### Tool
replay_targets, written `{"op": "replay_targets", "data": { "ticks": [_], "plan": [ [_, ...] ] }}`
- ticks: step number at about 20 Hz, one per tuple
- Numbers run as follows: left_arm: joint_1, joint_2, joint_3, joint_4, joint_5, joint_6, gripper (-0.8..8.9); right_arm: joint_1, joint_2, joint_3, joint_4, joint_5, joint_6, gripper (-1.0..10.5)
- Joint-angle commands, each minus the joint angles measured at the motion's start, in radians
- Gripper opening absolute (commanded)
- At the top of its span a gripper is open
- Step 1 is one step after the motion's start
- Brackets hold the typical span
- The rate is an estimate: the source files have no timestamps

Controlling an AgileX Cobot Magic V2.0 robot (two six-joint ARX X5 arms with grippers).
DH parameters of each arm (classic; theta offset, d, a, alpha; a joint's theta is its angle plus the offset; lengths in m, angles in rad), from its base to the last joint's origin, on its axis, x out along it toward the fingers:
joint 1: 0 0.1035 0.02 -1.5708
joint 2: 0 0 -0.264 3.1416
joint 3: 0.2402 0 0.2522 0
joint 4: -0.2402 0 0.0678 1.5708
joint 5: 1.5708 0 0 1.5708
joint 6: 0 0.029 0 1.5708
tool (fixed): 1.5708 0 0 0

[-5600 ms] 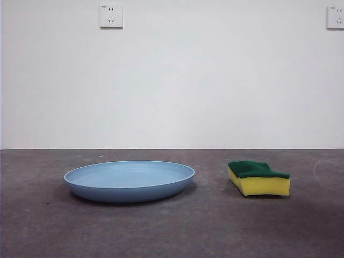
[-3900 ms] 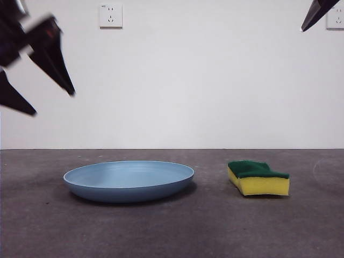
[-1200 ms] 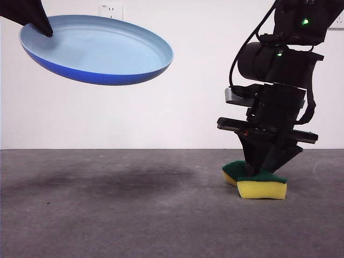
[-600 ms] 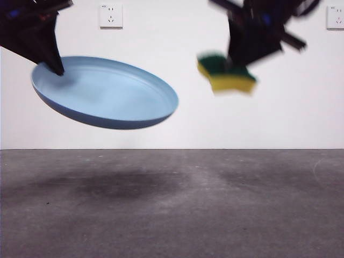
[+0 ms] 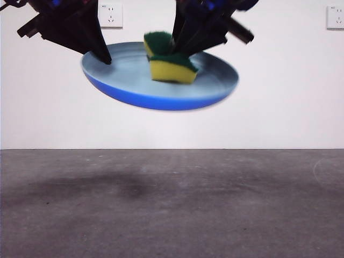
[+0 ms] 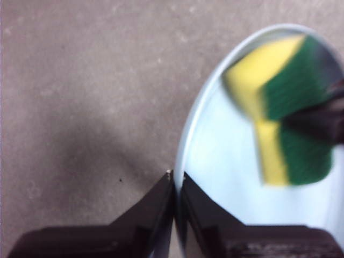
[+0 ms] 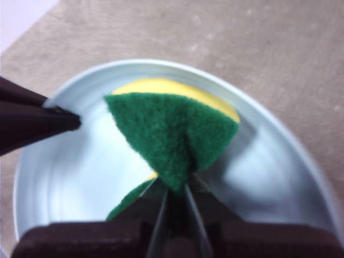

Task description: Pick up the plate,pick up the cloth,clean the plate with the cloth

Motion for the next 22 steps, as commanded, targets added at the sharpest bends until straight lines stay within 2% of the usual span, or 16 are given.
{"op": "replay_targets", "data": {
  "ticks": [1,3,5,8,10,12,13,15,19,22],
  "plan": [
    [-0.004,-0.002,-0.003,0.051,0.017,-0.042,-0.06,0.058,0.042,-0.003,-0.01,-0.003,0.012,-0.2],
    [-0.003,-0.002,-0.003,0.067,0.016,-0.043,-0.06,0.11,0.057,-0.003,-0.062,0.011,-0.011,-0.2],
    [0.0,-0.002,-0.003,0.071,0.014,-0.042,-0.06,0.145,0.06,-0.003,-0.201,0.106,-0.032,-0.2],
    [-0.001,-0.002,-0.003,0.068,0.022,-0.042,-0.07,0.154,0.052,-0.003,-0.395,0.428,-0.046,-0.2],
    [-0.004,-0.002,-0.003,0.06,0.051,-0.042,-0.07,0.133,0.029,-0.003,-0.385,0.631,-0.053,-0.2],
    [-0.004,-0.002,-0.003,0.051,0.071,-0.042,-0.07,0.115,0.016,-0.003,-0.318,0.69,-0.089,-0.2],
    [-0.004,-0.002,-0.003,0.046,0.071,-0.042,-0.07,0.105,0.012,-0.003,-0.262,0.685,-0.109,-0.2],
    [-0.004,-0.002,-0.003,0.038,0.071,-0.042,-0.07,0.081,0.007,-0.003,-0.141,0.623,-0.131,-0.2],
    [-0.004,-0.002,-0.003,0.031,0.092,-0.043,-0.07,0.045,0.014,-0.003,0.027,0.405,-0.125,-0.2],
    [-0.004,-0.002,-0.003,0.048,0.101,-0.064,-0.07,0.046,0.036,-0.003,0.074,0.261,-0.073,-0.2]
  ]
}}
